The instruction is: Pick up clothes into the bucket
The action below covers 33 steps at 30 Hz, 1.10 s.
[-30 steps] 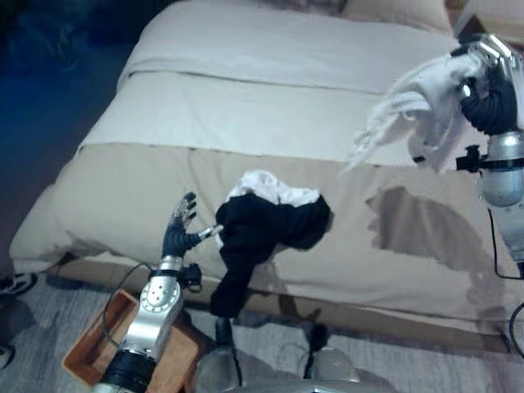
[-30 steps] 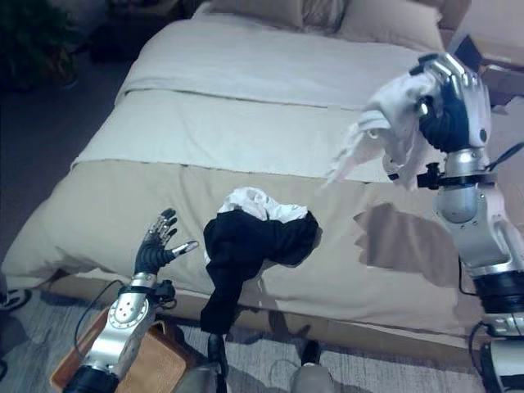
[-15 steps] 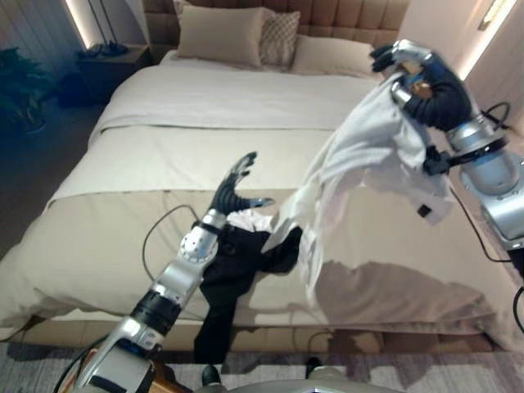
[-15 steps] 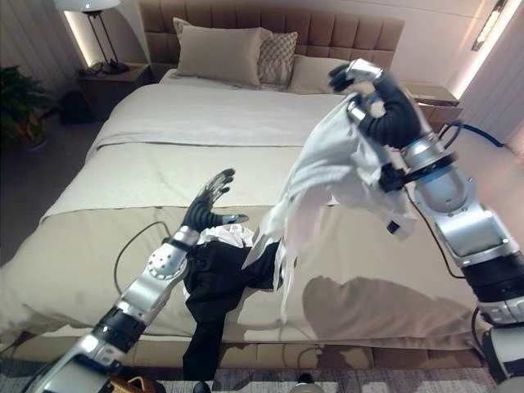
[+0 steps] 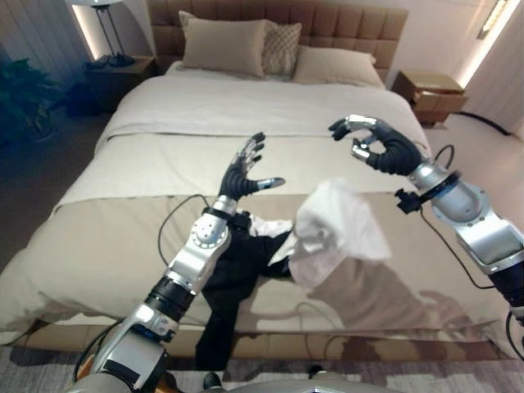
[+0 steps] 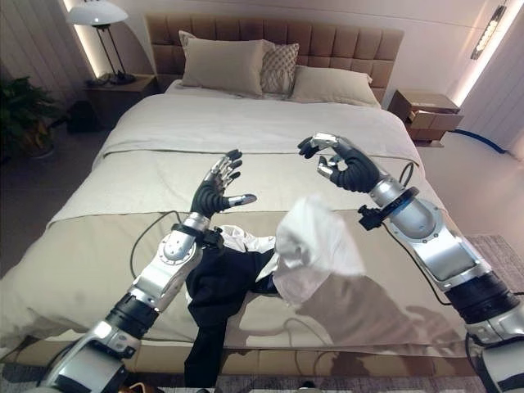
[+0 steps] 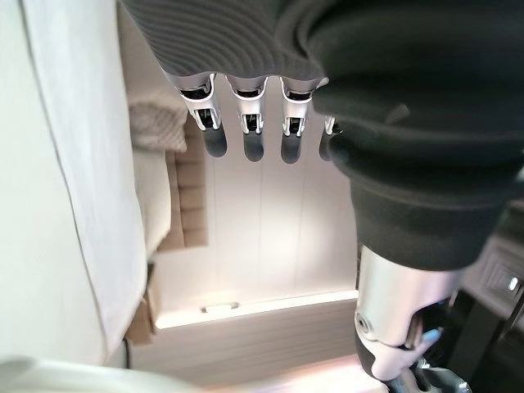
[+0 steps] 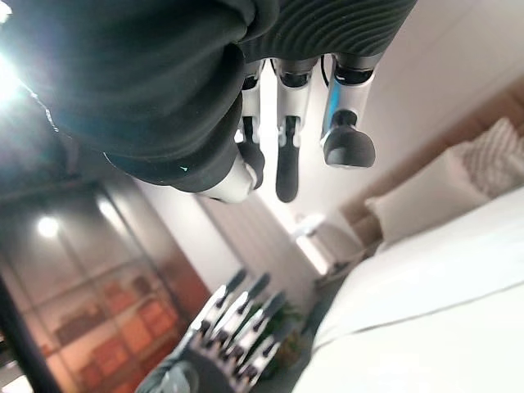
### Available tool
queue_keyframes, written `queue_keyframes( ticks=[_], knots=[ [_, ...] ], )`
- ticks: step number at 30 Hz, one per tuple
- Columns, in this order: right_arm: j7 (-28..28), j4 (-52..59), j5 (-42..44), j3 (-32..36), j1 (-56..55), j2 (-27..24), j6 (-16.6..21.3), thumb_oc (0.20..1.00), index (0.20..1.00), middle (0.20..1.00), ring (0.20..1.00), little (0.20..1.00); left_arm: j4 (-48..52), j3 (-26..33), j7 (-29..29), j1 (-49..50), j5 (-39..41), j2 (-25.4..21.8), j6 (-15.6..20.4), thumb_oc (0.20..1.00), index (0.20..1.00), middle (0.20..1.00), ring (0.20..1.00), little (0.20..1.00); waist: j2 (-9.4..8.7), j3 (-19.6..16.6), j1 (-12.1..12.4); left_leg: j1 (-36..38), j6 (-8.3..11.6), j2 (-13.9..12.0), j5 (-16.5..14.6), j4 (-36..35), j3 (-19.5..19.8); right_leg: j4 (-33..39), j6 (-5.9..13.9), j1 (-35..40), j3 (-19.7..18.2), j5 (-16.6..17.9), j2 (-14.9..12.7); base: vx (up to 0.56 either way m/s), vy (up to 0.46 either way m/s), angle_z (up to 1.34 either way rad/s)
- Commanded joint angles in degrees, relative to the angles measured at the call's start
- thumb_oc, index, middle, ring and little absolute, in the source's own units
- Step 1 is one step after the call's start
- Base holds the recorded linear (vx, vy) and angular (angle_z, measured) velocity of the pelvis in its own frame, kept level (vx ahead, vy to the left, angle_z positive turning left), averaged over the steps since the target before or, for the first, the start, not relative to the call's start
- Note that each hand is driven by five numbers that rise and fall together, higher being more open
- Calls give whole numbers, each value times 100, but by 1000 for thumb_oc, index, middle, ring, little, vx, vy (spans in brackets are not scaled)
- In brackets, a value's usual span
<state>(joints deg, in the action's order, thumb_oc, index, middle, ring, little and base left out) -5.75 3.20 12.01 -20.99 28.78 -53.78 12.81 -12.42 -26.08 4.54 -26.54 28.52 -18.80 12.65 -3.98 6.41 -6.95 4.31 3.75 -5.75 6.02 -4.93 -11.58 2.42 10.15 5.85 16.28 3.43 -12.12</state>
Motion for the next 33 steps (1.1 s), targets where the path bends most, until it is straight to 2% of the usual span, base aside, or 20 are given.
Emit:
queue_keyframes(
  ticks=[1, 3, 6, 8, 11, 12, 13, 14, 16, 18, 19, 20, 21, 25, 28, 29, 33],
  knots=[
    [10, 47, 343, -229, 508, 223, 106, 200, 200, 200, 200, 200, -243, -232, -737, -434, 1487, 124, -72, 1000, 1000, 1000, 1000, 1000, -93, -106, 56, 39, 141, -196, -517, 476, 80, -170, 275, -169, 95, 320, -239, 0, 0, 0],
    [-12, 87, 411, -355, 611, 385, 169, 200, 200, 200, 200, 200, -449, -383, -1393, -308, 2492, 110, -430, 1000, 1000, 1000, 1000, 1000, -84, -154, 3, 80, 141, -198, -521, 444, 62, -170, 279, -176, 58, 319, -238, 32, 3, 0],
    [-28, 84, 417, -392, 652, 431, 199, 200, 200, 200, 200, 200, -492, -445, -1598, -285, 2631, 61, -507, 1000, 1000, 1000, 1000, 1000, -85, -172, -14, 96, 141, -202, -523, 427, 51, -167, 281, -176, 40, 319, -237, 22, 1, -1],
    [-43, 119, 314, -375, 646, 527, 269, 200, 200, 200, 200, 200, -460, -880, -1999, -318, 2201, -313, -533, 1000, 1000, 1000, 1000, 1000, -77, -216, -51, 111, 137, -189, -526, 409, 58, -165, 289, -174, 24, 324, -231, 36, 5, -1],
    [-86, 183, 291, -393, 696, 518, 314, 200, 200, 200, 200, 200, -558, -1159, -2260, -426, 1815, -502, -514, 1000, 1000, 1000, 1000, 1000, -83, -236, -78, 119, 135, -179, -532, 398, 65, -177, 300, -180, 16, 326, -239, 0, 0, 0],
    [-93, 190, 279, -370, 693, 518, 311, 200, 200, 200, 200, 200, -617, -1237, -2218, -459, 1449, -572, -416, 1000, 1000, 1000, 1000, 1000, -81, -243, -86, 120, 132, -178, -536, 397, 64, -176, 301, -179, 6, 326, -243, 0, 0, 0],
    [-93, 192, 278, -365, 688, 519, 310, 200, 200, 200, 200, 200, -619, -1241, -2215, -459, 1441, -569, -412, 1000, 1000, 1000, 1000, 1000, -84, -243, -83, 122, 132, -178, -537, 397, 64, -176, 301, -178, 6, 326, -243, 0, 0, 0],
    [-56, 154, 140, -313, 655, 514, 274, 200, 200, 200, 200, 200, -990, -1254, -1830, -469, 580, -550, -278, 1000, 1000, 1000, 1000, 1000, -99, -226, -72, 106, 123, -167, -543, 417, 67, -183, 299, -179, 7, 329, -244, 0, 0, 0],
    [17, 136, -92, -267, 620, 488, 241, 200, 200, 200, 200, 200, -1165, -1157, -1606, -475, 279, -492, -225, 1000, 1000, 1000, 1000, 1000, -105, -205, -62, 87, 118, -161, -549, 440, 72, -193, 297, -189, 9, 328, -251, 0, 0, 0],
    [225, 123, -661, 16, 385, 411, 178, 200, 200, 200, 200, 200, -1174, -569, -1211, -185, 129, -316, -54, 1000, 1000, 1000, 1000, 1000, -120, -138, -16, 36, 107, -154, -550, 460, 81, -207, 290, -213, 29, 326, -262, 0, 0, 0],
    [226, 133, -666, 22, 368, 410, 175, 200, 200, 200, 200, 200, -1169, -572, -1207, -176, 124, -313, -55, 1000, 1000, 1000, 1000, 1000, -119, -144, -15, 36, 107, -154, -551, 461, 83, -208, 290, -212, 31, 325, -262, 0, 0, 0],
    [313, 129, -988, 317, 49, 389, 141, 200, 200, 200, 200, 200, -1026, -130, -1074, 250, 127, -237, 10, 1000, 1000, 1000, 1000, 1000, -119, -82, 37, -10, 95, -151, -551, 470, 114, -219, 275, -239, 49, 311, -266, 0, 0, 0],
    [314, 144, -995, 330, 24, 391, 137, 200, 200, 200, 200, 200, -1013, -137, -1071, 264, 124, -240, 5, 1000, 1000, 1000, 1000, 1000, -121, -93, 40, -15, 96, -152, -553, 473, 116, -220, 274, -241, 51, 309, -266, 0, 0, 0],
    [693, -5, -2002, 1049, -784, 539, 148, 200, 200, 200, 200, 200, -539, 694, -857, 1202, -171, -326, 213, 1000, 1000, 1000, 1000, 1000, -128, 30, 182, -102, 73, -153, -577, 544, 168, -208, 257, -241, 85, 287, -277, 0, 0, 0],
    [861, -89, -2493, 1258, -1073, 576, 151, 200, 200, 200, 200, 200, -225, 927, -884, 1598, -156, -374, 252, 1000, 1000, 1000, 1000, 1000, -123, 74, 232, -127, 63, -147, -585, 569, 192, -206, 252, -234, 107, 278, -280, 0, 0, 0],
    [946, -153, -2649, 1394, -1262, 740, 138, 1000, 1000, 1000, 1000, 1000, 96, 1137, -929, 1946, -111, -420, 299, 1000, 1000, 1000, 1000, 1000, -123, 139, 292, -183, 54, -139, -584, 586, 225, -216, 249, -246, 129, 275, -286, -12, -19, 6],
    [1078, -344, -2845, 1437, -1318, 924, 122, 1000, 1000, 1000, 1000, 1000, 415, 1362, -951, 2283, -2, -430, 349, 1000, 1000, 1000, 1000, 1000, -140, 293, 359, -396, 36, -114, -570, 679, 292, -264, 242, -381, 155, 280, -324, -62, -11, 8]
  ],
)
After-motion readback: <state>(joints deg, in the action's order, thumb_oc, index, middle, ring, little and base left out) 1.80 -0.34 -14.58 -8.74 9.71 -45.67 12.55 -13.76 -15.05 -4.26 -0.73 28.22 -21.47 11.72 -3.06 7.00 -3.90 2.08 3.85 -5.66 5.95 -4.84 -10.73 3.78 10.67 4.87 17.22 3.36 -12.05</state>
